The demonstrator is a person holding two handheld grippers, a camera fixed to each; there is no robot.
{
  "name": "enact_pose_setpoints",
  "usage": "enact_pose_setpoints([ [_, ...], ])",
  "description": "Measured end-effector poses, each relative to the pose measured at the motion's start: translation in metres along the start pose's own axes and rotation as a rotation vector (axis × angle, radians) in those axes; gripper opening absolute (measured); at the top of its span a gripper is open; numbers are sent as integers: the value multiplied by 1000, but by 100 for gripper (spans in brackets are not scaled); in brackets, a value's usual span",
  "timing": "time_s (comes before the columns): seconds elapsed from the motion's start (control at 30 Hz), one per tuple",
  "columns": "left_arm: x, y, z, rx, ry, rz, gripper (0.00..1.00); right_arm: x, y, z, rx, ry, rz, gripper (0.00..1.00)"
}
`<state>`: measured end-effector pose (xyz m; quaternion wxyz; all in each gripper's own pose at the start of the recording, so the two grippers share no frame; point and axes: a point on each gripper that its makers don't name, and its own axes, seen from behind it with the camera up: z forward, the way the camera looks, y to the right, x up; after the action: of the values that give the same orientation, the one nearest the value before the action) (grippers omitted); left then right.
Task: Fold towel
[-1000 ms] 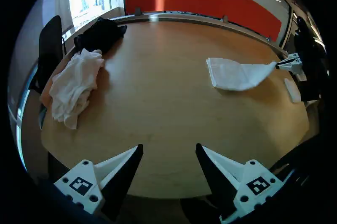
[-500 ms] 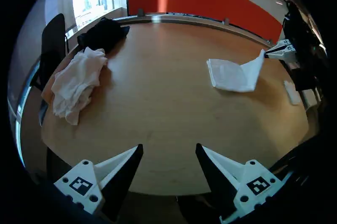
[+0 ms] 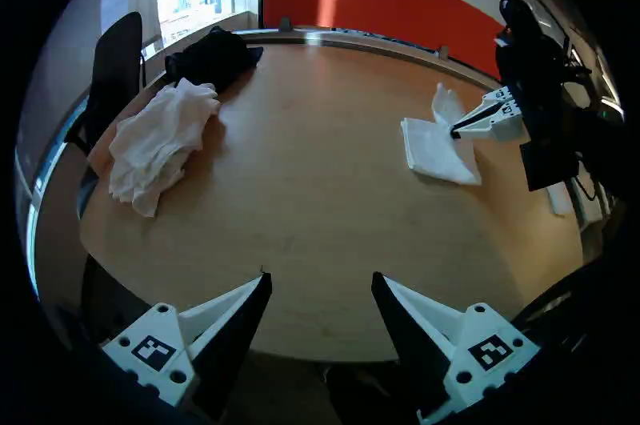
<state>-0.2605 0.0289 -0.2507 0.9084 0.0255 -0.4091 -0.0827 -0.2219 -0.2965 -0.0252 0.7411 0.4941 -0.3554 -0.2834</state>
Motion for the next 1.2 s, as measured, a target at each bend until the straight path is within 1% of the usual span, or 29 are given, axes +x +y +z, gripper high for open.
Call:
enact_pose_setpoints([
  [0.07,-1,-1,-1,2,1,-7,92,-4,-4,12,11,-19,-1,4],
  [0.17,-1,-2,-1,5,2,-11,92,-9,-6,20,14,-37,-1,4],
  [0.37,-2,-3,0,4,-2,-14,93,-11,-7,23,21,-41,17,8],
  [0.43,-2,-3,1,3,-3,-13,93,-11,-8,23,23,-38,23,14],
  [0.5,-2,-3,1,2,-3,-13,93,-11,-8,22,26,-36,29,24],
  [0.57,-2,-3,2,3,-4,-12,93,-11,-9,21,28,-35,34,47],
  [0.63,-2,-3,2,2,-4,-12,93,-12,-8,20,18,-31,37,69],
  [0.77,-1,-4,3,1,-4,-12,92,-15,-4,19,-13,-26,47,82],
  [0.97,1,-4,5,0,-3,-7,92,-25,-7,14,-31,-23,79,82],
  [1.2,2,-4,6,-2,-1,-3,92,-47,-10,6,-59,-36,117,82],
])
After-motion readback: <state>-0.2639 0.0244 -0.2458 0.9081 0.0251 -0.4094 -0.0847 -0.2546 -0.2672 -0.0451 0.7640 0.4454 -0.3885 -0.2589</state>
